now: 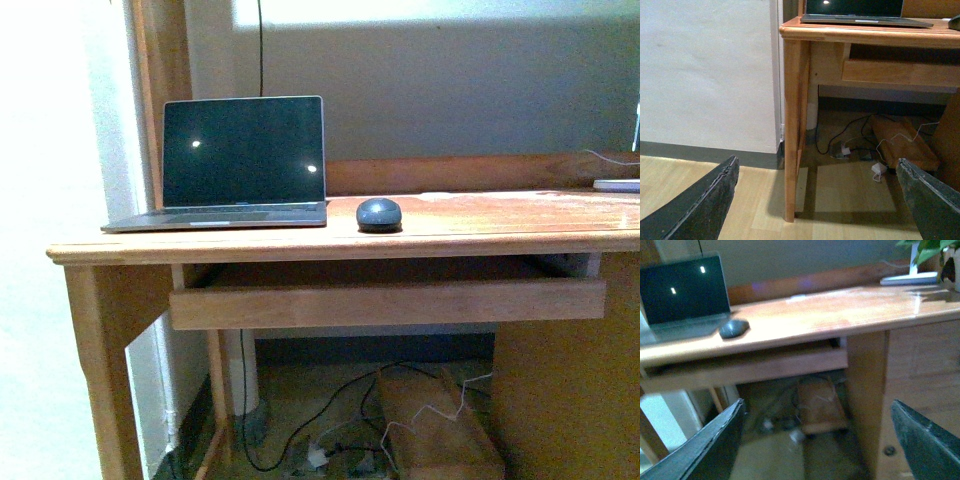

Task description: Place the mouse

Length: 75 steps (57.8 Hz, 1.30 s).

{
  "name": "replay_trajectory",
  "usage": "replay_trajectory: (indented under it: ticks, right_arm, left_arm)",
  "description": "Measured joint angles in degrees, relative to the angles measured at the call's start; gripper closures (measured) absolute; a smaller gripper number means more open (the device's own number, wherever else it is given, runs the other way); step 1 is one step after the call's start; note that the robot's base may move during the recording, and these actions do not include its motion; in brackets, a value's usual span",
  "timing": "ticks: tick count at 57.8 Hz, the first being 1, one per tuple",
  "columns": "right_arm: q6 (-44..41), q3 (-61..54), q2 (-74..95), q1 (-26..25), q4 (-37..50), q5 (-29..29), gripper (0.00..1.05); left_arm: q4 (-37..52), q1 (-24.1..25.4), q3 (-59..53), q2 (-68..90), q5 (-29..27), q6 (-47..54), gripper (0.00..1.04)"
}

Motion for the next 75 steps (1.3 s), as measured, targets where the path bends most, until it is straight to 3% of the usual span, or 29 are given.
replay_trajectory:
  ticks: [14,27,34,36,42,75]
  right_arm:
    - [-3.52,-6.6,-7.19,-12.57,-2.27,-11.96,0.66]
    - [-4.31,-10.21,-10.78,-20.37,-2.27,-19.45,1.02]
    - [-4.2,-11.52,-12.13,-23.39,-2.32,-22.91,1.02]
    - [-4.22,-11.98,-12.74,-26.56,-2.45,-27.52,1.02]
    - [-4.22,-12.87,-13.68,-31.61,-2.49,-30.14,1.02]
    - [-4.24,-16.98,-17.62,-32.2,-2.01,-30.88,1.02]
  left_arm:
    - [0.0,0.0,0.0,0.0,-0.02,0.0,0.08]
    - [0.0,0.0,0.0,0.0,0.0,0.0,0.08]
    - [0.0,0.0,0.0,0.0,0.0,0.0,0.08]
    - [0.0,0.0,0.0,0.0,0.0,0.0,0.08]
    - [0.0,0.0,0.0,0.0,-0.02,0.0,0.08]
    - [0.0,0.0,0.0,0.0,0.0,0.0,0.08]
